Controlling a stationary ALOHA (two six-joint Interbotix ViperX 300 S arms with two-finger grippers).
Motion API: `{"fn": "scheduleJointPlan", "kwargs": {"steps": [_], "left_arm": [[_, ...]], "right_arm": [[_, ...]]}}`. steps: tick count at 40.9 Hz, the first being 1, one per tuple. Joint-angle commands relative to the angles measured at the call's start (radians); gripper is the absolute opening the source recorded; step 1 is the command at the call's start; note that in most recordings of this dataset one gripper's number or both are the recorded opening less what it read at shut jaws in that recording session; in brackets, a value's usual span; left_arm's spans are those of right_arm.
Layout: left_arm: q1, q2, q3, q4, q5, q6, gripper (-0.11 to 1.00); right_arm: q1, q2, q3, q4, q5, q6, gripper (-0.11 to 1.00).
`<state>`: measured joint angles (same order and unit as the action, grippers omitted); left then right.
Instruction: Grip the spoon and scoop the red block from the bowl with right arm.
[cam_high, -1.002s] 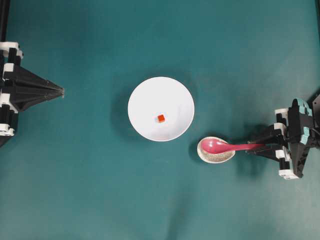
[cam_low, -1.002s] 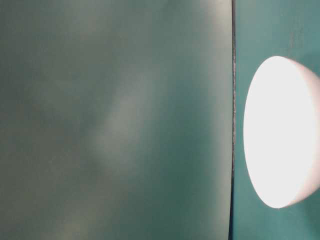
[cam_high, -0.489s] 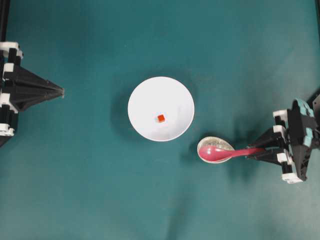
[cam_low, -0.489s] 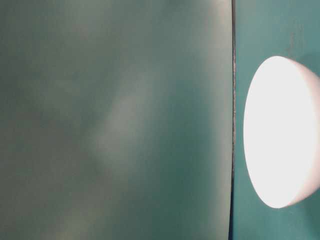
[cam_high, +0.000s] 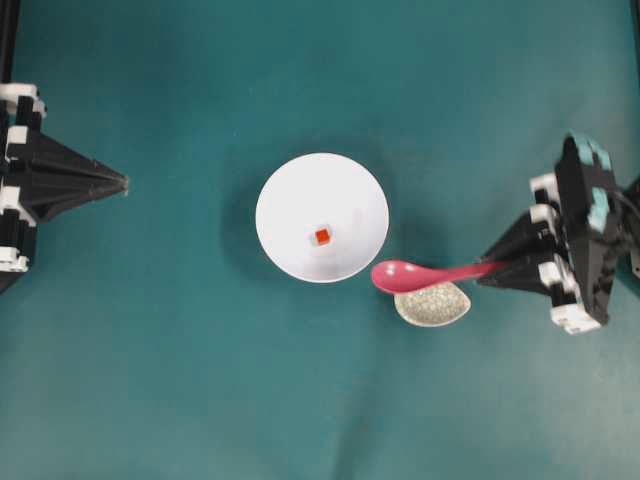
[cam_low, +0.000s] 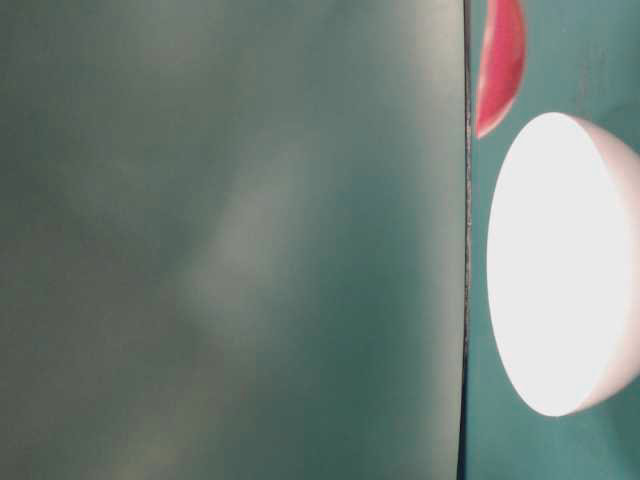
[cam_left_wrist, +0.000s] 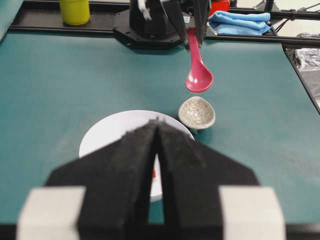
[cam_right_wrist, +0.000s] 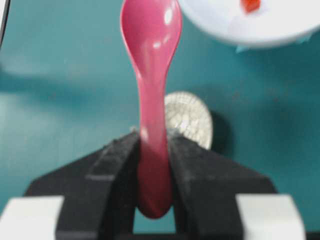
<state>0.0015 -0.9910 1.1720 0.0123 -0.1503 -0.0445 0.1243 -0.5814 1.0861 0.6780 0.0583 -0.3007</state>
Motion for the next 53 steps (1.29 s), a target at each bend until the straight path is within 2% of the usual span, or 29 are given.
{"fn": "scheduleJointPlan", "kwargs": {"steps": [1,9,16,21,25,30,35,41,46,53], "left_arm": [[-0.002,0.009,-0.026,0.002,-0.005,0.002,0.00],[-0.002,0.009,-0.026,0.002,-0.005,0.002,0.00],[-0.002,0.009,-0.028,0.002,-0.005,0.002,0.00],[-0.002,0.009,-0.026,0.002,-0.005,0.002,0.00],[-0.002,0.009,-0.026,0.003,-0.005,0.002,0.00],[-0.002,0.009,-0.026,0.002,-0.005,0.003,0.00],[-0.002,0.009,-0.028,0.002,-0.005,0.003,0.00],[-0.002,0.009,-0.026,0.003,-0.005,0.003,0.00],[-0.002,0.009,-0.026,0.002,-0.005,0.003,0.00],[-0.002,0.009,-0.026,0.002,-0.005,0.005,0.00]], "right_arm": [[-0.078,-0.006,-0.089,-0.017,0.127,-0.006,0.23],[-0.207,0.025,-0.242,-0.097,0.403,-0.006,0.23],[-0.245,0.081,-0.359,-0.186,0.532,0.000,0.23],[-0.261,0.152,-0.443,-0.215,0.621,0.020,0.23],[-0.270,0.225,-0.512,-0.235,0.715,0.066,0.23],[-0.270,0.324,-0.601,-0.285,0.804,0.138,0.23],[-0.272,0.411,-0.696,-0.367,0.870,0.219,0.23],[-0.270,0.488,-0.787,-0.445,0.937,0.272,0.23],[-0.270,0.538,-0.838,-0.469,0.992,0.278,0.23],[-0.270,0.598,-0.881,-0.469,1.045,0.278,0.23]]}}
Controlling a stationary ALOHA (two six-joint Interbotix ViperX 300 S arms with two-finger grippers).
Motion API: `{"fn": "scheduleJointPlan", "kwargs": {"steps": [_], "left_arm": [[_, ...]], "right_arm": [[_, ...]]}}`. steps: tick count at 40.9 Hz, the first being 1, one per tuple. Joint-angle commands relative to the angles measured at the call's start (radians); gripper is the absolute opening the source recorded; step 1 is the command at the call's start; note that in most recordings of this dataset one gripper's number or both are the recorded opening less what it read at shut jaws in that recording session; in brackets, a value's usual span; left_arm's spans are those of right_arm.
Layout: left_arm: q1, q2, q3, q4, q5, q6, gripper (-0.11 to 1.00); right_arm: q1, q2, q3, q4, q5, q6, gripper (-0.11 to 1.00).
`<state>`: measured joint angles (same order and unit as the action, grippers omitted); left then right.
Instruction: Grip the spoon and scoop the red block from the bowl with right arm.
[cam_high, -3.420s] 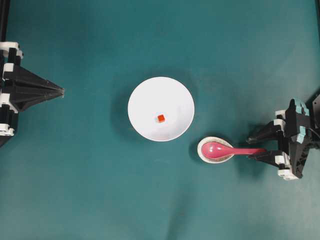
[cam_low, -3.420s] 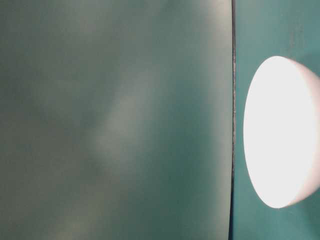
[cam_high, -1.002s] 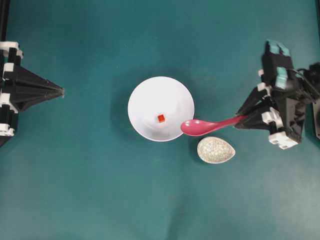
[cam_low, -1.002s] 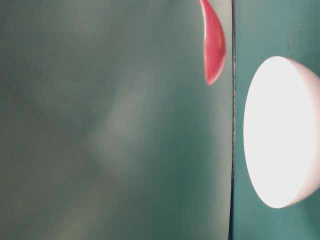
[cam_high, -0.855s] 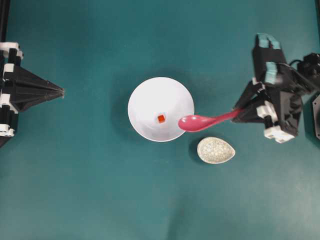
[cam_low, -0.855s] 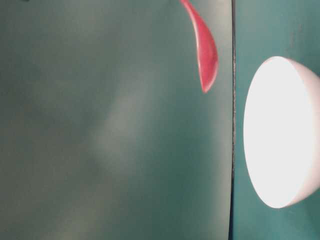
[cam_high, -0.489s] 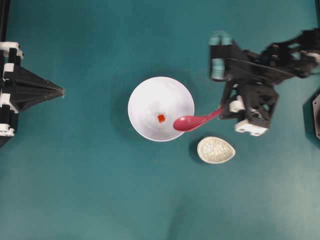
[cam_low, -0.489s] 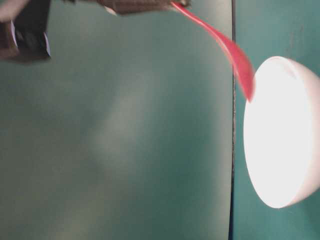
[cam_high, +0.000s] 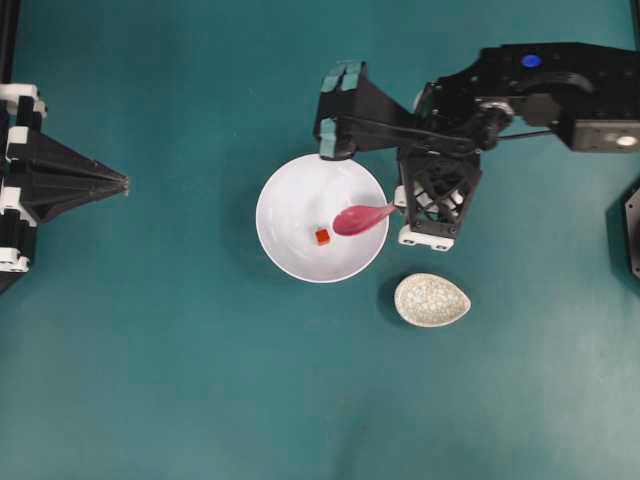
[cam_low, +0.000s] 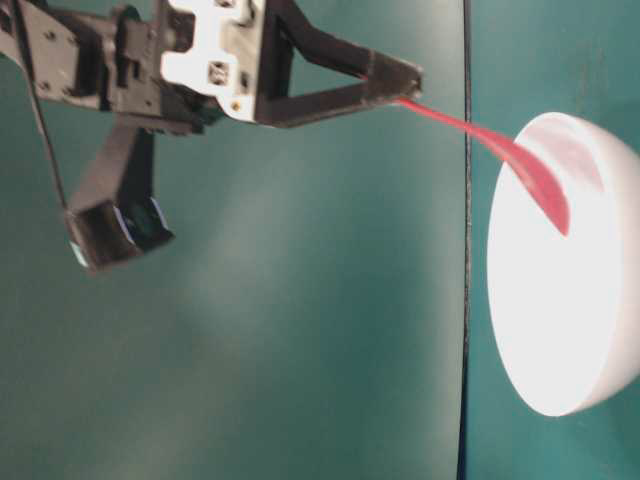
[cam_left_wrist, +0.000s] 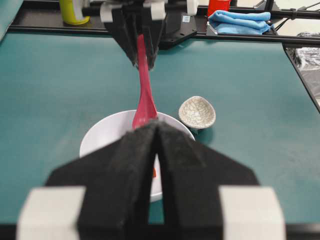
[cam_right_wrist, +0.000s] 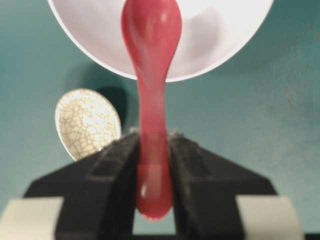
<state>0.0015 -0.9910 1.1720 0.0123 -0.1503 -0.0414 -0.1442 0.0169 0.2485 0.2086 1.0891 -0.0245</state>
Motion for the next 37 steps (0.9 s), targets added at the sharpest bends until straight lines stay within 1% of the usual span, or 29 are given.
{"fn": "scheduleJointPlan", "kwargs": {"steps": [1,9,27,37], "left_arm": [[-0.002,0.009,-0.026,0.003,-0.005,0.002,0.00],[-0.002,0.009,-0.026,0.002,-0.005,0.005,0.00],[-0.002,0.009,-0.026,0.003,-0.005,0.014,0.00],[-0.002,0.009,-0.026,0.003,-0.005,0.020,0.00]], "right_arm": [[-0.003,0.008,-0.048,0.000,0.018,0.000,0.23],[-0.002,0.041,-0.067,-0.002,0.021,-0.005,0.23],[0.015,0.089,-0.069,-0.003,0.015,-0.017,0.23],[0.020,0.114,-0.098,-0.005,-0.005,-0.018,0.23]]}}
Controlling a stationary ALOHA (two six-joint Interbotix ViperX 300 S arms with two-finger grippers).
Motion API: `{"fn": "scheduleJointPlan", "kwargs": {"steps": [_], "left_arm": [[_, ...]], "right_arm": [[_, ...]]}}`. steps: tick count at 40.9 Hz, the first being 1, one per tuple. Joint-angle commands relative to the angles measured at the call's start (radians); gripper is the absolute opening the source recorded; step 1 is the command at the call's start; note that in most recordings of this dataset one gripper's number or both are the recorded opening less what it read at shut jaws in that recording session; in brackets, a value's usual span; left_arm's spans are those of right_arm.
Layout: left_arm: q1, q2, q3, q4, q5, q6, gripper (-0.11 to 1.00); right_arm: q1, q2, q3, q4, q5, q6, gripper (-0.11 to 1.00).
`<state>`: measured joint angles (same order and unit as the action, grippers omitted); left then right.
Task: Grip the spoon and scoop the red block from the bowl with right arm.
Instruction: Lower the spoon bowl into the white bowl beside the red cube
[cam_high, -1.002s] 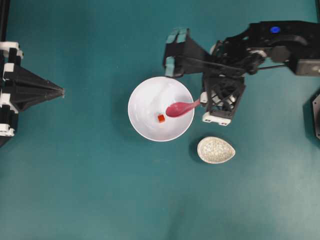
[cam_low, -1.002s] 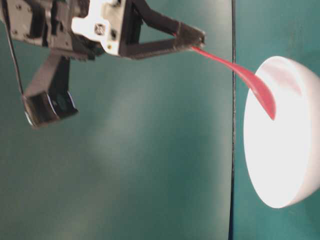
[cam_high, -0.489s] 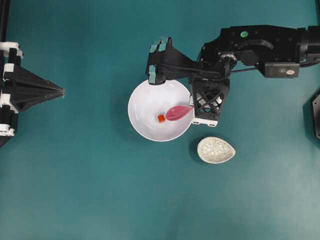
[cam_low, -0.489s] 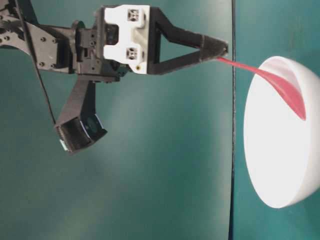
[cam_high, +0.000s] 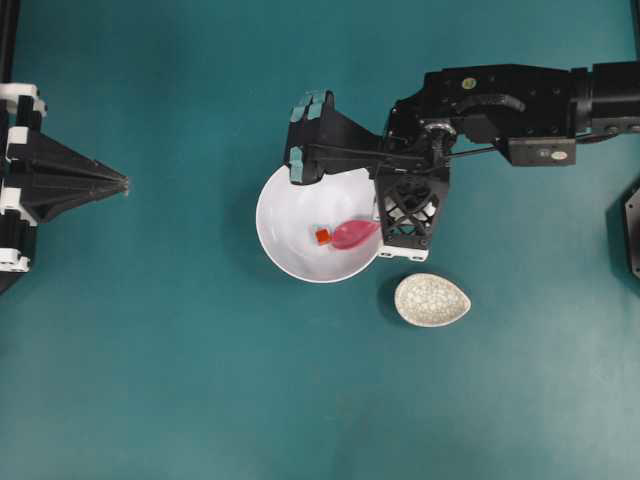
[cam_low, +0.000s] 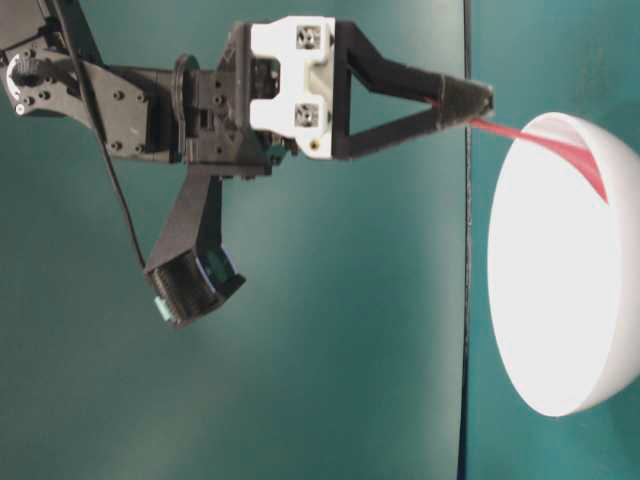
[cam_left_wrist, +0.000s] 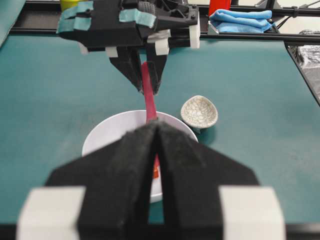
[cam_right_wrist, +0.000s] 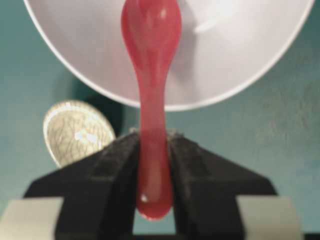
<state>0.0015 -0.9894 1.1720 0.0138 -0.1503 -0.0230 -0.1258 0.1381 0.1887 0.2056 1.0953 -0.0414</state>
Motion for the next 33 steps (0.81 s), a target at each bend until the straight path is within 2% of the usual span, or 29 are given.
{"fn": "scheduleJointPlan", "kwargs": {"steps": [1,13,33], "left_arm": [[-0.002,0.008,-0.026,0.000,-0.005,0.002,0.00],[-0.002,0.008,-0.026,0.002,-0.005,0.002,0.00],[-0.002,0.008,-0.026,0.002,-0.005,0.002,0.00]], "right_arm": [[0.002,-0.005,-0.040,-0.002,-0.012,-0.002,0.23],[0.003,0.028,-0.077,-0.003,-0.037,-0.003,0.23],[-0.003,0.037,-0.080,-0.057,-0.064,0.003,0.23]]}}
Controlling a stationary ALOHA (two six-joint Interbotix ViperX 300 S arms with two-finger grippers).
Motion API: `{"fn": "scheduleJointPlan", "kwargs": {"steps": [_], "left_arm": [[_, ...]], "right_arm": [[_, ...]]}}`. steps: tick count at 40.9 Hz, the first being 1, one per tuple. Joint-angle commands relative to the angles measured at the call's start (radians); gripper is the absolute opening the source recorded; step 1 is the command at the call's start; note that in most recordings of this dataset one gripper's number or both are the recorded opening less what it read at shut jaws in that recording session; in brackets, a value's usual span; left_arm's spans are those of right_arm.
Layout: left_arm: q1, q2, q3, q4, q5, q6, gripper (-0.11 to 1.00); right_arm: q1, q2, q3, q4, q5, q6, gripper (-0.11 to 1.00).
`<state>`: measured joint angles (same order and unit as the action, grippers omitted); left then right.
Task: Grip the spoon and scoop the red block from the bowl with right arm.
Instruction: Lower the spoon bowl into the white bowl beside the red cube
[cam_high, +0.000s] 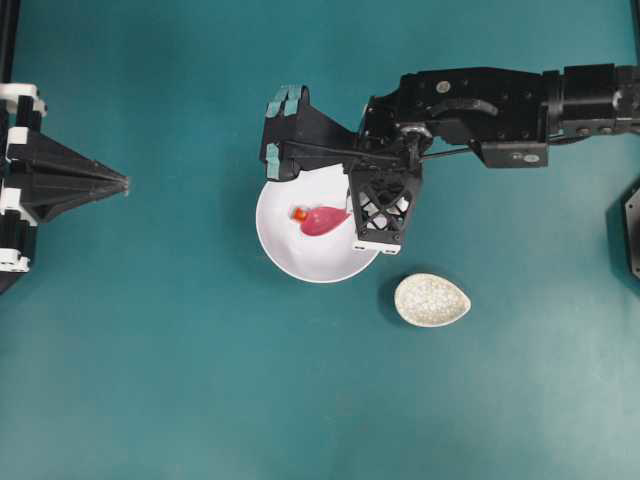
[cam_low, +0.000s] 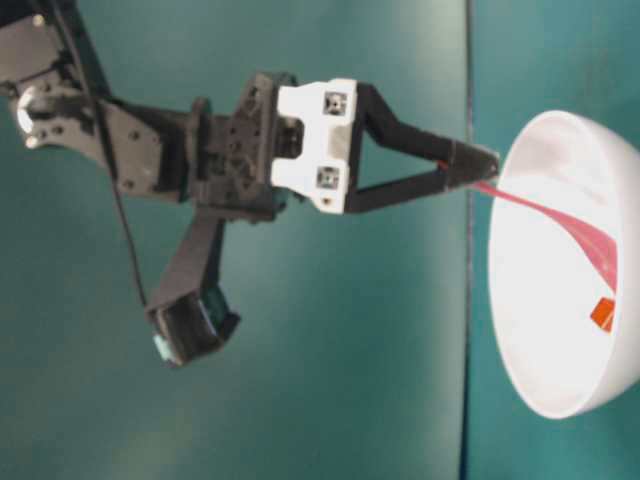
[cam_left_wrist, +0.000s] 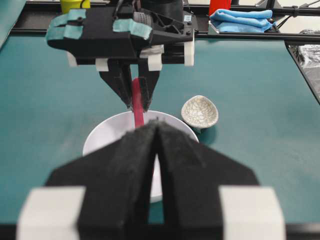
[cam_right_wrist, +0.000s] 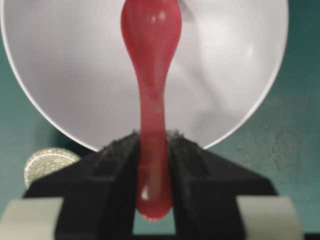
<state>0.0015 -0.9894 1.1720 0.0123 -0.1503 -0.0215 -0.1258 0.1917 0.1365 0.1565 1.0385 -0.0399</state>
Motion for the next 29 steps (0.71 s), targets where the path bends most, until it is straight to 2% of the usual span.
{"fn": "scheduleJointPlan", "kwargs": {"steps": [1,29], "left_arm": [[-0.002,0.008,-0.026,0.003,-0.005,0.000,0.00],[-0.002,0.008,-0.026,0.003,-0.005,0.000,0.00]], "right_arm": [[-0.002,-0.017,-0.026,-0.011,-0.008,0.002,0.23],[-0.002,-0.023,-0.015,-0.014,-0.095,0.014,0.23]]}}
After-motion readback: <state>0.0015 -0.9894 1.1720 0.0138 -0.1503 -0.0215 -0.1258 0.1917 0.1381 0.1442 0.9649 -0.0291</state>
